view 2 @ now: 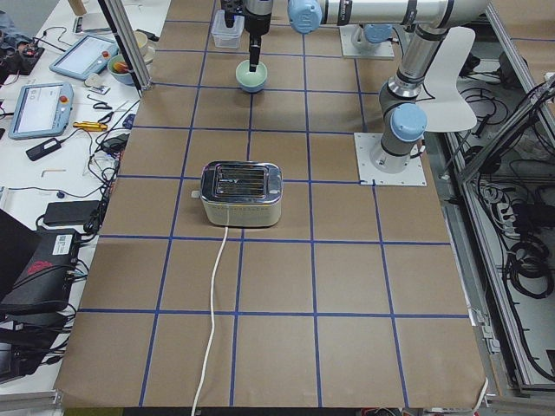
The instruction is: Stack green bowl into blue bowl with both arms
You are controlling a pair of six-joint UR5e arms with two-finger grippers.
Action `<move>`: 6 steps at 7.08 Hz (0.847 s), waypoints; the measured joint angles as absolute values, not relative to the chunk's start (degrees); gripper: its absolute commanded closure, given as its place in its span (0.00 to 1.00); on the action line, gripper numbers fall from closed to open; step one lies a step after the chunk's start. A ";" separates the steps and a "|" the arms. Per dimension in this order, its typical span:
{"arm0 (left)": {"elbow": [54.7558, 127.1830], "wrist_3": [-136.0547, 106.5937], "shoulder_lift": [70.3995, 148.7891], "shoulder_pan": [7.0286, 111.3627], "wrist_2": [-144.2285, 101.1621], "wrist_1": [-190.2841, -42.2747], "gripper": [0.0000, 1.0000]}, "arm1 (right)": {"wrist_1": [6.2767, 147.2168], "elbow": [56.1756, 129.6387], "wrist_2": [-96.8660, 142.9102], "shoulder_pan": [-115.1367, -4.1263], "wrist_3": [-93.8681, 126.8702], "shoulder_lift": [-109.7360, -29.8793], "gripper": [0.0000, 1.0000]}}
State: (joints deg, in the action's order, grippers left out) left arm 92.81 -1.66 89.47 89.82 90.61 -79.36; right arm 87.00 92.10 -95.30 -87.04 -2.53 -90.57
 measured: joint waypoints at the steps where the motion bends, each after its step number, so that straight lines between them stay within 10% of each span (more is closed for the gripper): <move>1: 92.81 -1.67 89.47 89.82 90.59 -79.37 0.00 | 85.40 91.27 -95.14 -88.20 1.50 -90.57 0.00; 6: 92.81 -1.72 89.32 89.84 90.66 -79.41 0.00 | 84.15 90.88 -90.28 -89.46 5.67 -91.01 0.00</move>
State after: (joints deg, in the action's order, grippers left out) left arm 92.81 -1.72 89.32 89.84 90.66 -79.41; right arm 84.15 90.88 -90.28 -89.46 5.67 -91.01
